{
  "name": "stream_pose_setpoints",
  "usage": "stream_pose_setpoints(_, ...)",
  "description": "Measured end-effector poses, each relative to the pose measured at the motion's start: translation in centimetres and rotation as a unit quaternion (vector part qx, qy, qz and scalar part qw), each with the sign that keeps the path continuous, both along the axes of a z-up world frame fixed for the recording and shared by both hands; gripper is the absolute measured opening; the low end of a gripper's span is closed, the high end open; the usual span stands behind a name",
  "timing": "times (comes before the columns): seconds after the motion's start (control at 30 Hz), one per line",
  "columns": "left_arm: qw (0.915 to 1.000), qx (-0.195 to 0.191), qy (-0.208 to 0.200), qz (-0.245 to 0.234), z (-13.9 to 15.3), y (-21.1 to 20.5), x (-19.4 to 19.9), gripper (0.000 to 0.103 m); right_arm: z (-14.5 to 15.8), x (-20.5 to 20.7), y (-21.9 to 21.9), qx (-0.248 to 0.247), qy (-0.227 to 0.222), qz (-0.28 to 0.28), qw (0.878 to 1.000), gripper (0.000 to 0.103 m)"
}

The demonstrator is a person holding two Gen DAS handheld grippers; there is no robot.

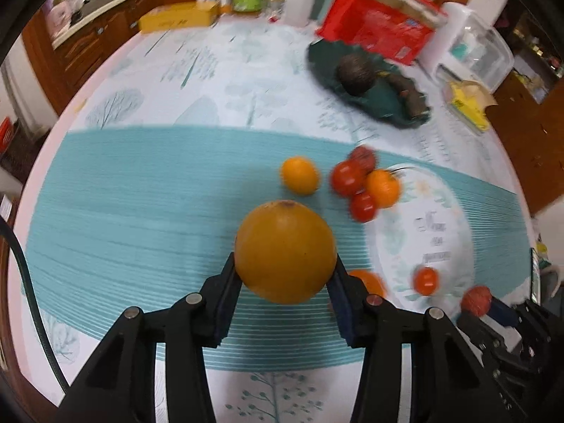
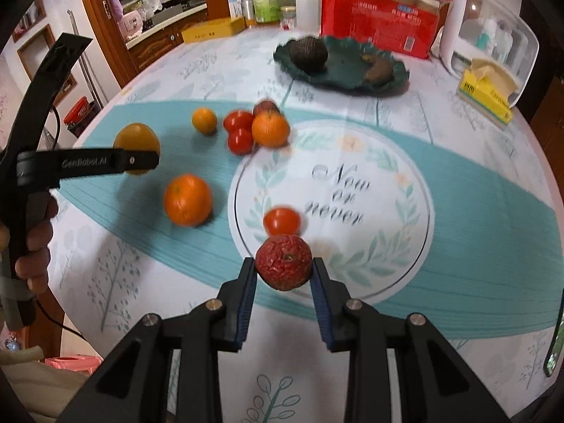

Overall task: Organize fruits
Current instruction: 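Carry the orange and lychee over the green plate and lower them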

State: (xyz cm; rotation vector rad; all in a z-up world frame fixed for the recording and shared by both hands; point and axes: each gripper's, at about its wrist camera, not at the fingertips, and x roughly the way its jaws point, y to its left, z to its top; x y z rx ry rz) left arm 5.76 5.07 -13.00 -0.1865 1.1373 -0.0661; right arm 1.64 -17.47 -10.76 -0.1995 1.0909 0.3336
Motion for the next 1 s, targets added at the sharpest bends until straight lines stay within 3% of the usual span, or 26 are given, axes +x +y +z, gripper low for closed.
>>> stream_pose_setpoints(0.2, 0.9965, -0.023, -0.047, -0.064, 6.9, -2.4, 1.6, 0.046, 5.4, 2.0, 0.7, 0.019, -0.039, -0.007, 0.999, 0.031)
stream_pose_setpoints(0.33, 0.9905, -0.021, -0.088, -0.104, 12.5, -3.9, 3.8, 0.046, 10.9, 4.6, 0.6, 0.031, -0.077, -0.016, 0.996, 0.031)
stream_pose_setpoints(0.5, 0.9813, 0.002, -0.136, -0.137, 19.3, -5.6, 8.0, 0.046, 17.0, 8.8, -0.2, 0.044, -0.105, -0.037, 0.993, 0.031)
stream_pose_setpoints(0.67, 0.9762, 0.017, -0.162, -0.143, 23.7, -6.7, 13.0, 0.046, 22.4, 14.4, -1.1, 0.047, -0.137, -0.064, 0.987, 0.031)
stream_pose_setpoints(0.83, 0.9776, 0.024, -0.157, -0.138, 23.8, -7.5, 17.7, 0.046, 24.2, 20.5, -1.8, 0.048, -0.141, -0.084, 0.985, 0.031)
stream_pose_setpoints(1.0, 0.9833, 0.028, -0.121, -0.133, 19.3, -8.5, 22.5, 0.046, 21.2, 25.4, -1.8, 0.032, -0.112, -0.091, 0.989, 0.031)
